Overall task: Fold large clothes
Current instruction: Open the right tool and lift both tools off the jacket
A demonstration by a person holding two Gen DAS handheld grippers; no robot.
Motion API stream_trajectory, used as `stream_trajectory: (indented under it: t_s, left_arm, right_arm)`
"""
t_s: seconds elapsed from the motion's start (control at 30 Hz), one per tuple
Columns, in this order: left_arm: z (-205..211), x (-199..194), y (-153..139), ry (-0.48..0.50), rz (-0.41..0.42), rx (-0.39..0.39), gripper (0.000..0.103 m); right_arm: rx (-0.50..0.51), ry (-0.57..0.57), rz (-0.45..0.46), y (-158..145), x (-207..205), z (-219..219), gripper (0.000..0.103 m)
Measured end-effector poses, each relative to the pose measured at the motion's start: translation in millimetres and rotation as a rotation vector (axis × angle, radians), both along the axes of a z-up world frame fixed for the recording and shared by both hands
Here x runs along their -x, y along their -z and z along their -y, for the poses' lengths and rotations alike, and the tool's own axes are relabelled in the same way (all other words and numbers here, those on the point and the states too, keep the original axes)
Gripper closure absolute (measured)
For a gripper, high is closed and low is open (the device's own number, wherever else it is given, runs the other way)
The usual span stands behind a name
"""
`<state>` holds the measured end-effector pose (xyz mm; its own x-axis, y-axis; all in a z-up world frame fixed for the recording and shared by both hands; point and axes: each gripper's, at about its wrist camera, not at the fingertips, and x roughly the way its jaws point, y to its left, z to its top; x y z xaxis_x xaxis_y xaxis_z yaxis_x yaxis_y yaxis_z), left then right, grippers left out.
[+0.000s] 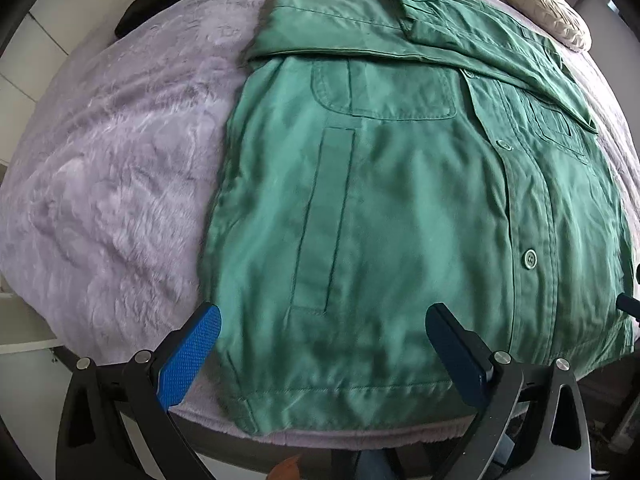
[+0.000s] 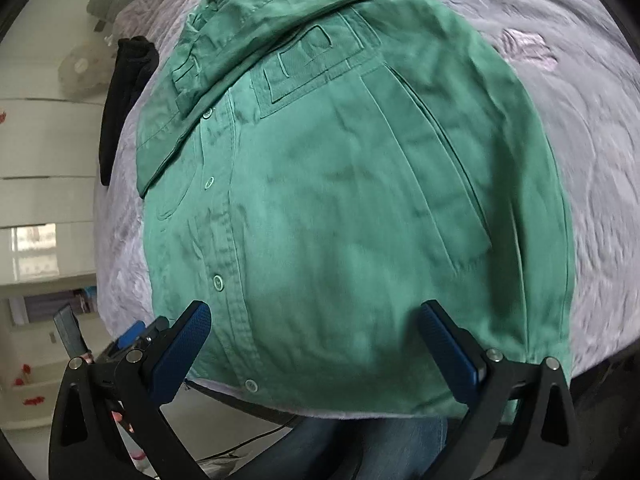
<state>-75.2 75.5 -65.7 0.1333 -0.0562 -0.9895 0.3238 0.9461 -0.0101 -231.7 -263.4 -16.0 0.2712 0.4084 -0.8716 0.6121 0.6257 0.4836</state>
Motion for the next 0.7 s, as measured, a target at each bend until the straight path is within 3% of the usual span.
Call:
stream_trajectory:
  t_s: [0.2, 0.4, 0.53, 0.7]
  left_arm:
    - [-16.8, 3.5, -2.8, -0.015, -0.004, 0.005, 0.001]
    - [-34.0, 7.1, -2.5, -0.014, -0.025, 0.060, 0.001]
    - [-50.1, 6.3, 3.5, -0.051, -0.041, 0.052, 0.001]
    - [-75.1, 2.1, 16.3, -0.090, -0.077, 0.102, 0.001]
  right_arm:
    - [-0.031, 0.070, -0.001, -1.4, 7.1, -4.5, 0.000]
    - [-0.014, 0.071, -0.028, -1.7, 11.2, -10.3, 0.000]
    - [-0.001, 0.101, -0.025, -2.2, 25.1, -2.0, 0.000]
    - [0.037, 0.162, -0.009, -6.9, 48.1, 19.1, 0.001]
